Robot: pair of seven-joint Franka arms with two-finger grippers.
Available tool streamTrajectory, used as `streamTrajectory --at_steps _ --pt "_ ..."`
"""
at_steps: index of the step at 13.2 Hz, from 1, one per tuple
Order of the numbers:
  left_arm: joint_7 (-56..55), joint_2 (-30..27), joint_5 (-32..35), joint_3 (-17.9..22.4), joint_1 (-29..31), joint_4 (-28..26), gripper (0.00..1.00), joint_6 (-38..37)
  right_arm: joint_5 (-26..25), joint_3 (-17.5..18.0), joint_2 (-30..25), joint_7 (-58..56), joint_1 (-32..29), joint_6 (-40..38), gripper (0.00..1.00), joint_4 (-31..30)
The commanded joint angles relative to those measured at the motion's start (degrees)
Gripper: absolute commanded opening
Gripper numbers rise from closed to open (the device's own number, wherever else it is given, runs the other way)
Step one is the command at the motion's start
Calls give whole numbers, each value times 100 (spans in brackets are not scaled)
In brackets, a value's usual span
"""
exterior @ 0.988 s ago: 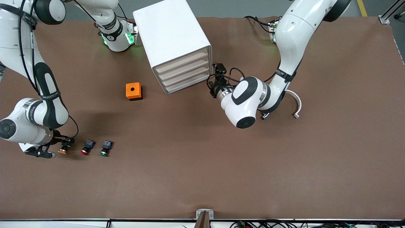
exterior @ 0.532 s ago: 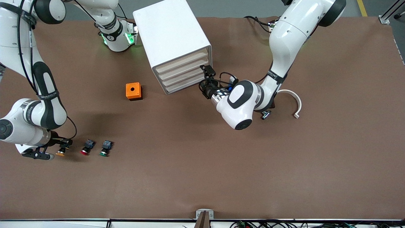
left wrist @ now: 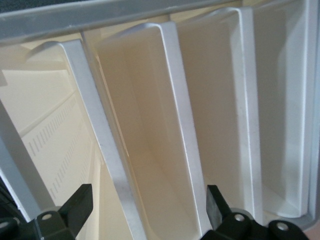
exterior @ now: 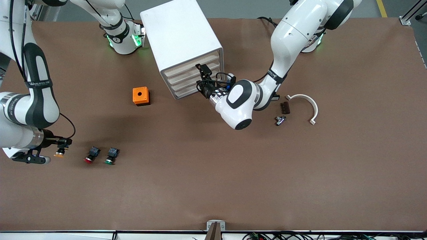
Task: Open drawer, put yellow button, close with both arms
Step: 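Hook the drawer handle with the left gripper while the right gripper grasps the button, then pull the drawer open with the left gripper while the right gripper lifts the button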
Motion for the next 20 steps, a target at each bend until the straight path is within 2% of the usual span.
streamTrajectory --at_steps 1,4,11,13,16,20 --pt "-200 82 -144 21 -121 136 100 26 -55 11 -384 462 184 -677 11 93" --pt "-156 91 -179 13 -130 145 100 17 -72 11 -788 990 430 -1319 11 182" --pt "-323 30 -153 4 -218 162 98 -141 -64 20 -1272 1772 888 -1804 11 191" --pt "-306 30 -170 -40 -218 162 87 -150 -46 20 -1316 1992 1011 -1936 11 191" --pt "-340 12 -162 -93 -218 162 54 -159 -11 20 -1387 2466 1239 -2129 12 200" --pt "-385 12 -127 -84 -218 197 31 -203 -2 20 -1448 2862 1442 -2226 12 208"
